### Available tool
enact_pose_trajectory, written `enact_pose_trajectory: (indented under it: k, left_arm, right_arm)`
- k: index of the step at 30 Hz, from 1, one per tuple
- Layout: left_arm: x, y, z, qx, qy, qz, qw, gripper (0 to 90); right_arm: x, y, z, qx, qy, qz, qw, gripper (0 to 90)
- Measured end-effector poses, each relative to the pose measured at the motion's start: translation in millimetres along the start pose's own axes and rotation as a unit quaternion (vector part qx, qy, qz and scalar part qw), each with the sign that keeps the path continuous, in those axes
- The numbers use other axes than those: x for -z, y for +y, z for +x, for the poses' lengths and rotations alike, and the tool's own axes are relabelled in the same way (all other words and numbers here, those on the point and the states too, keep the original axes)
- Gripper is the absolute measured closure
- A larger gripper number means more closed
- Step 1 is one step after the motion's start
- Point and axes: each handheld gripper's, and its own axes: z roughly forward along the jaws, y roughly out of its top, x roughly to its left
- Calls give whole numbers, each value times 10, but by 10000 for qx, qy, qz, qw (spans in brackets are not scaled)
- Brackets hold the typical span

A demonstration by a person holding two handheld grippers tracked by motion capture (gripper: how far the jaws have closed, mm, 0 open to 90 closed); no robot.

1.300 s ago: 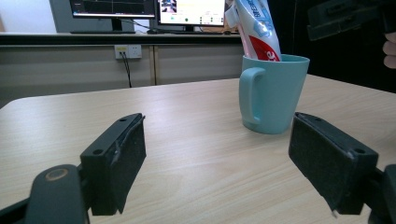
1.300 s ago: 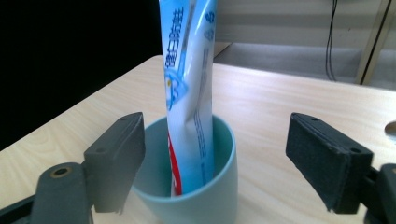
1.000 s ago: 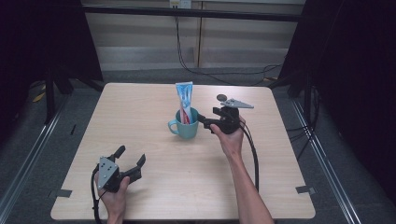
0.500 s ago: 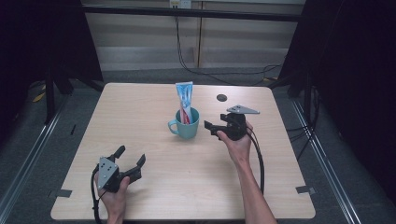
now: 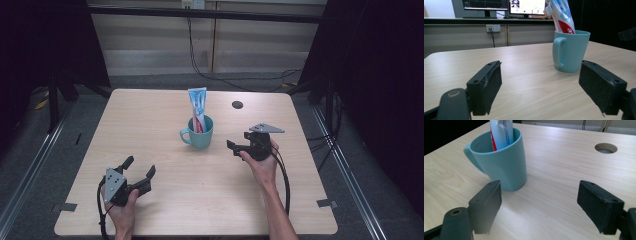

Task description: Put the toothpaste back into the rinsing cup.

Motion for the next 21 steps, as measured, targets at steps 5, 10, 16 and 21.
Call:
enact_pose_trajectory:
  k: [5, 10, 16, 21]
  left_arm:
    - [0, 0, -1, -2, 6, 1, 10000, 185]
    - [-1, 0, 0, 16, 21, -3, 10000, 185]
    - [-1, -1, -3, 21, 35, -15, 10000, 185]
    - [-2, -2, -5, 40, 10, -18, 10000, 185]
  right_arm:
    - [63, -71, -16, 34, -111, 4, 9999, 213]
    - [113, -163, -61, -114, -98, -15, 9999, 206]
    - [173, -306, -70, -249, -116, -97, 9996, 203]
    - [248, -382, -28, -204, -173, -212, 9994, 196]
